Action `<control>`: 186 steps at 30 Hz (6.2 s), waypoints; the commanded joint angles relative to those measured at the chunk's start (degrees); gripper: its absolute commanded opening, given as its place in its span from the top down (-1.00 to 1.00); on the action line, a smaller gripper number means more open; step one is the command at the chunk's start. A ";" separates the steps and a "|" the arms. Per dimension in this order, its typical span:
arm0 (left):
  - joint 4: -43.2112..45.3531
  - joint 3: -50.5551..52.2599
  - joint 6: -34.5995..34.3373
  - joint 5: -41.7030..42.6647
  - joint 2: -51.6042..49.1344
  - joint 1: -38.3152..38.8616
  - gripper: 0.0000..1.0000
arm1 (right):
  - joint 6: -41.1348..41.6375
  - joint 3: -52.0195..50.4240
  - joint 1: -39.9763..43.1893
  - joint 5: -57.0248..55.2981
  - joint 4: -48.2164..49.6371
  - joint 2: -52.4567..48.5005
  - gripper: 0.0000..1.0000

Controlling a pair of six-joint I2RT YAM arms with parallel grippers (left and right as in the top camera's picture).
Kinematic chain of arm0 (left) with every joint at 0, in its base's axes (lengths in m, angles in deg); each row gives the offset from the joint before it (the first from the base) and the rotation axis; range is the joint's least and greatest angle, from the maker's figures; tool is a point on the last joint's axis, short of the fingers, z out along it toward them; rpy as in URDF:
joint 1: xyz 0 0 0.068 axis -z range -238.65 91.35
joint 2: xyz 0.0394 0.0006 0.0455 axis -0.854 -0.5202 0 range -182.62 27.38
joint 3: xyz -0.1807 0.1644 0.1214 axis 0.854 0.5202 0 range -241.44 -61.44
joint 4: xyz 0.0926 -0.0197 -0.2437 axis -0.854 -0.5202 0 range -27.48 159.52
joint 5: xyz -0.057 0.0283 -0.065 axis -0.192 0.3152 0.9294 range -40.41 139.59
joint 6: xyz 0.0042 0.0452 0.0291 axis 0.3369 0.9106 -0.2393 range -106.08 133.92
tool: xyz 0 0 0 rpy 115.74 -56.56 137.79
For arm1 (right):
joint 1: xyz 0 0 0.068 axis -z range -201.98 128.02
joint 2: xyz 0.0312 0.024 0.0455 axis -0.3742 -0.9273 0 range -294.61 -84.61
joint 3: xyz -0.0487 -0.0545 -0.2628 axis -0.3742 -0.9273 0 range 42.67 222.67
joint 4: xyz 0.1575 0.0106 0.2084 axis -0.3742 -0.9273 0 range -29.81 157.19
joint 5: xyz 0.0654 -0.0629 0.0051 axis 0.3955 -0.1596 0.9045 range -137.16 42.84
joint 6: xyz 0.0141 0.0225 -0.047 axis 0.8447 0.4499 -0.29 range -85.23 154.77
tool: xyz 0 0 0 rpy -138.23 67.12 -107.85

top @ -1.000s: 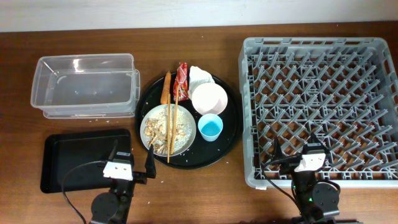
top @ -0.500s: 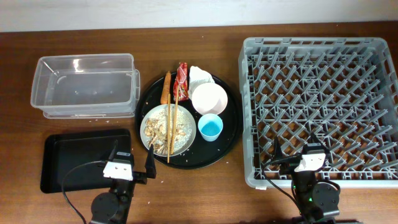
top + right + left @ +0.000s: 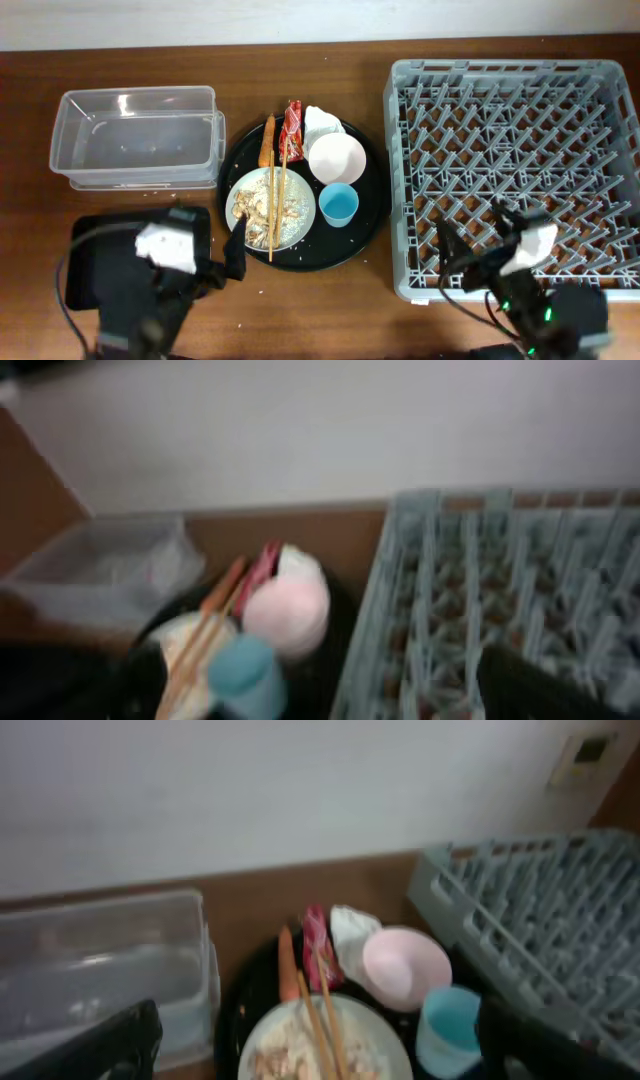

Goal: Sort waste into correct bins and load items into the dishwasher rack

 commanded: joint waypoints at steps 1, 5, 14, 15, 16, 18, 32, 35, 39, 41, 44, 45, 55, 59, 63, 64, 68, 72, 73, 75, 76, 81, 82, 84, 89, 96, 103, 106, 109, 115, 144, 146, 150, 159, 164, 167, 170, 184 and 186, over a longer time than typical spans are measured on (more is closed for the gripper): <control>-14.95 -21.99 -0.55 6.51 -23.71 -0.31 -0.98 | 0.87 18.97 0.26 6.08 -14.53 -18.14 -0.96; -32.57 -45.38 -0.59 13.00 -46.05 -0.26 -0.99 | 0.90 38.60 0.26 8.24 -30.16 -36.50 -0.96; -33.35 -48.30 -6.25 13.11 -73.92 10.21 -0.24 | 6.47 46.12 5.42 2.60 -36.65 -50.23 -0.96; -32.72 -48.30 -6.25 13.09 -76.08 11.89 -0.23 | 6.47 46.12 6.45 2.60 -37.48 -50.51 -0.96; -31.82 -48.30 -6.36 11.04 -78.64 14.40 -0.16 | 6.40 46.12 7.28 2.58 -38.58 -50.82 -0.96; -31.06 -48.30 -8.79 7.39 -80.56 16.79 -0.11 | 6.23 46.12 7.43 2.58 -40.06 -51.23 -0.96; -39.28 -55.76 -11.69 6.43 -81.18 15.45 1.00 | 6.23 46.12 7.43 2.60 -41.99 -52.65 -0.96; -39.01 -60.72 -5.31 22.29 -72.67 7.39 1.00 | 2.84 46.12 7.28 8.61 -41.29 -52.65 -0.97; -36.46 -60.65 2.97 66.42 -71.65 -3.37 1.00 | -10.64 46.12 3.91 32.74 -35.36 -52.63 -0.74; -36.39 -60.65 2.93 71.63 -71.63 -3.96 1.00 | -10.62 46.12 2.56 41.57 -27.17 -52.63 -0.67; -36.39 -60.65 2.93 79.32 -71.63 -3.78 1.00 | -10.62 46.12 -0.28 48.46 -15.26 -52.70 -0.70; -36.39 -60.65 2.93 80.17 -71.63 -3.80 1.00 | -10.62 46.12 -1.33 48.50 -13.86 -52.96 -0.75; -36.35 -60.65 2.93 81.50 -71.63 -3.80 -0.25 | -11.85 46.12 -7.19 51.41 -9.33 -54.34 -0.01; -36.37 -60.65 2.91 66.40 -71.63 -3.80 -0.98 | -6.97 46.12 2.43 39.41 -18.40 -49.53 0.00; -36.35 -60.65 2.91 58.07 -71.63 -3.80 -0.98 | -3.80 46.12 22.49 15.52 -42.56 -48.39 0.00; -36.26 -60.65 2.91 58.07 -71.63 -3.80 -0.99 | -3.21 46.12 25.59 9.53 -48.19 -49.27 0.00; -35.80 -60.65 2.89 55.74 -71.63 -3.80 -0.98 | 1.09 45.05 30.67 -11.06 -60.04 -54.93 0.00; -36.04 -60.65 2.89 55.54 -71.63 -3.80 -0.98 | 2.38 44.70 30.69 -14.80 -58.34 -62.25 0.00; -36.15 -60.65 2.89 55.54 -71.63 -3.80 -0.98 | 2.38 44.70 30.62 -14.80 -58.49 -64.08 0.00; -36.17 -60.65 2.89 55.54 -71.63 -3.80 -0.98 | 1.88 44.19 30.60 -15.08 -58.55 -67.49 -0.01; -36.17 -60.65 2.91 55.54 -71.63 -3.80 -0.98 | 1.90 44.11 30.64 -15.08 -58.12 -68.65 -0.07; -36.17 -60.65 2.91 53.81 -71.63 -3.80 -0.98 | -3.63 43.91 29.51 -6.19 -58.18 -69.59 -0.97; -36.17 -60.65 2.91 53.53 -71.63 -3.80 -0.99 | -3.61 44.41 29.46 -6.19 -58.18 -68.78 -0.96; -36.15 -60.65 2.91 52.78 -71.63 -3.80 -0.98 | -3.65 44.85 29.44 -5.88 -58.27 -67.58 -0.96; -36.17 -60.65 2.91 44.98 -71.63 -3.45 -0.98 | -6.97 44.89 28.72 1.79 -57.40 -62.62 -0.98; -33.73 -60.57 2.78 8.41 -73.26 6.01 -0.82 | -8.17 44.89 16.85 9.84 -50.82 -52.41 -0.91; -33.77 -61.46 -9.55 -1.03 -74.36 7.21 -0.67 | -1.99 44.87 0.55 13.88 -39.69 -52.76 -0.40; -38.12 -63.39 -12.20 -0.94 -69.07 1.66 -0.69 | 5.62 44.87 -10.45 0.85 -30.64 -60.00 -0.25; -42.71 -63.67 -12.15 -0.98 -63.73 -3.52 -0.92 | 10.16 44.87 -15.56 -9.22 -25.49 -68.94 -0.16; -51.08 -63.67 -12.13 -1.01 -56.92 -9.92 -0.98 | 15.45 44.87 -17.68 -12.48 -15.65 -86.53 -0.03; -51.25 -63.67 -12.15 -0.15 -56.59 -10.21 -0.99 | 14.53 44.92 -3.45 -85.64 -24.57 -63.95 0.92; -51.25 -63.67 -12.15 -0.15 -56.59 -10.23 -0.99 | 14.32 44.92 -0.46 -85.48 -24.59 -66.47 0.92; -51.25 -63.67 -12.15 -0.15 -56.59 -10.23 -0.99 | 13.20 44.92 1.36 -84.65 -24.09 -73.59 0.92; -51.25 -63.67 -12.15 -0.15 -56.59 -10.23 -0.98 | 8.07 44.92 -3.34 -86.12 -21.77 -88.06 0.92; -51.25 -63.67 -12.15 -0.15 -56.59 -10.23 -0.99 | 7.78 44.92 -8.57 -82.40 -22.71 -88.11 0.92; -51.25 -63.67 -12.15 -0.15 -56.59 -10.23 -0.99 | 7.26 44.92 -13.40 -75.87 -28.00 -88.08 0.16; -51.25 -63.67 -12.15 -0.15 -56.59 -10.23 -0.99 | 8.33 45.29 -16.15 -74.90 -31.12 -86.75 -0.31; -51.25 -63.67 -12.15 -0.15 -56.59 -10.23 -0.99 | 8.13 58.27 -24.96 -5.75 -25.68 -82.49 -0.19; -51.25 -63.67 -12.15 -0.15 -56.59 -10.23 -0.98 | 8.33 58.27 -25.05 -5.97 -21.00 -86.01 -0.13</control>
